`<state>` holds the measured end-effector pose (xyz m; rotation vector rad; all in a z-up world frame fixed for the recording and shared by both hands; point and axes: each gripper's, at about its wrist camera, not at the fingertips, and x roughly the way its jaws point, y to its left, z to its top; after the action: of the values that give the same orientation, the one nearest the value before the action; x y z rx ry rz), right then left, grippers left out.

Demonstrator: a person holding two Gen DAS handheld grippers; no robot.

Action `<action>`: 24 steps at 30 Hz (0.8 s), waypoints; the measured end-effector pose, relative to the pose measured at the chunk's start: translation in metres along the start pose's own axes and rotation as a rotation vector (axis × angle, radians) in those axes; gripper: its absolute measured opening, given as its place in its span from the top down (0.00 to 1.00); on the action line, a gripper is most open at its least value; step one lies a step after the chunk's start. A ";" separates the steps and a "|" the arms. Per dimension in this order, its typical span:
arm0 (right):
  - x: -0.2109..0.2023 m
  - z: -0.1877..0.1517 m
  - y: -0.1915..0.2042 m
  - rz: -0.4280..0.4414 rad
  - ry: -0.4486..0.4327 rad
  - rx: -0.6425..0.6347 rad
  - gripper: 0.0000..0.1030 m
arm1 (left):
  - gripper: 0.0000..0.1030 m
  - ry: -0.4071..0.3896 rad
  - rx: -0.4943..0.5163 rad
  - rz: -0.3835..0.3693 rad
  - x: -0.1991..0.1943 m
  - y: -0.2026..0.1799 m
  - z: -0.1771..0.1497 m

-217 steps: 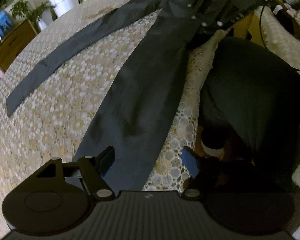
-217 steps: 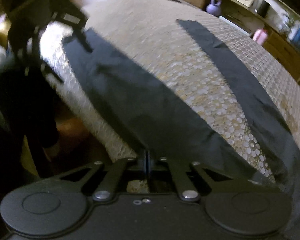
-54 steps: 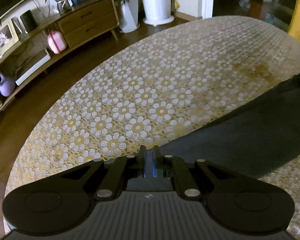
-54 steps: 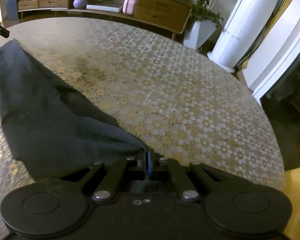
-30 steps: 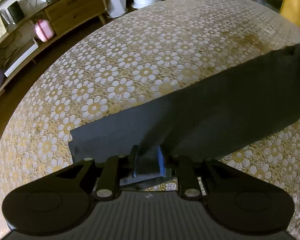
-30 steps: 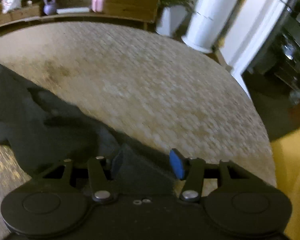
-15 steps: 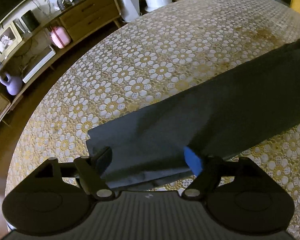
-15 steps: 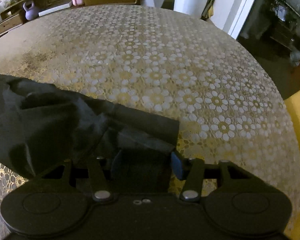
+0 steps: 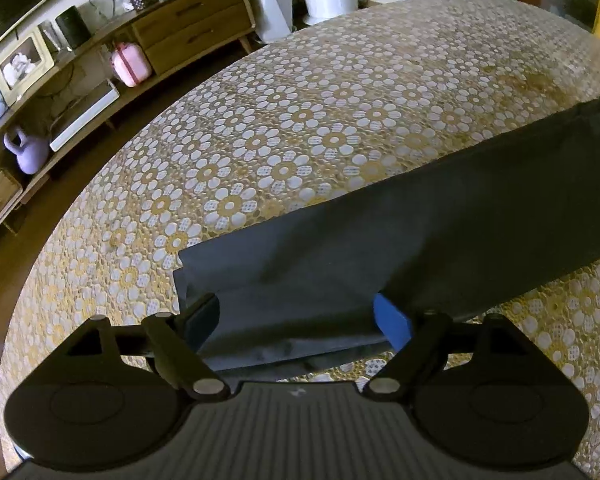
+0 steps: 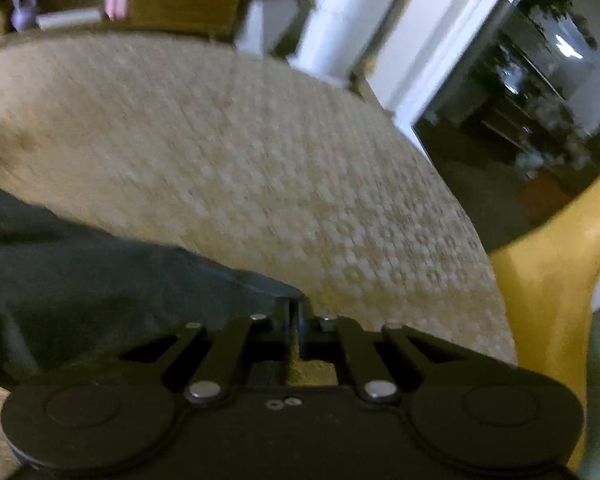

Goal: Fold clothes

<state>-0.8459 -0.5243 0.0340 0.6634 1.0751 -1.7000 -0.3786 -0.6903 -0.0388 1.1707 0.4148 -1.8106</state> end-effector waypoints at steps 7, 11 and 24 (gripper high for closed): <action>-0.014 -0.003 0.006 0.058 -0.083 0.018 0.00 | 0.16 -0.007 0.014 0.018 0.000 -0.004 0.001; -0.056 0.017 0.038 0.286 -0.222 -0.155 0.00 | 0.15 -0.001 -0.013 0.013 0.000 -0.001 0.001; -0.043 0.059 0.177 0.569 -0.146 -0.495 0.00 | 0.12 -0.009 -0.069 -0.016 0.003 0.008 -0.004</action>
<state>-0.6629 -0.5803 0.0335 0.4547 1.0256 -0.9310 -0.3701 -0.6931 -0.0421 1.1146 0.4793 -1.8009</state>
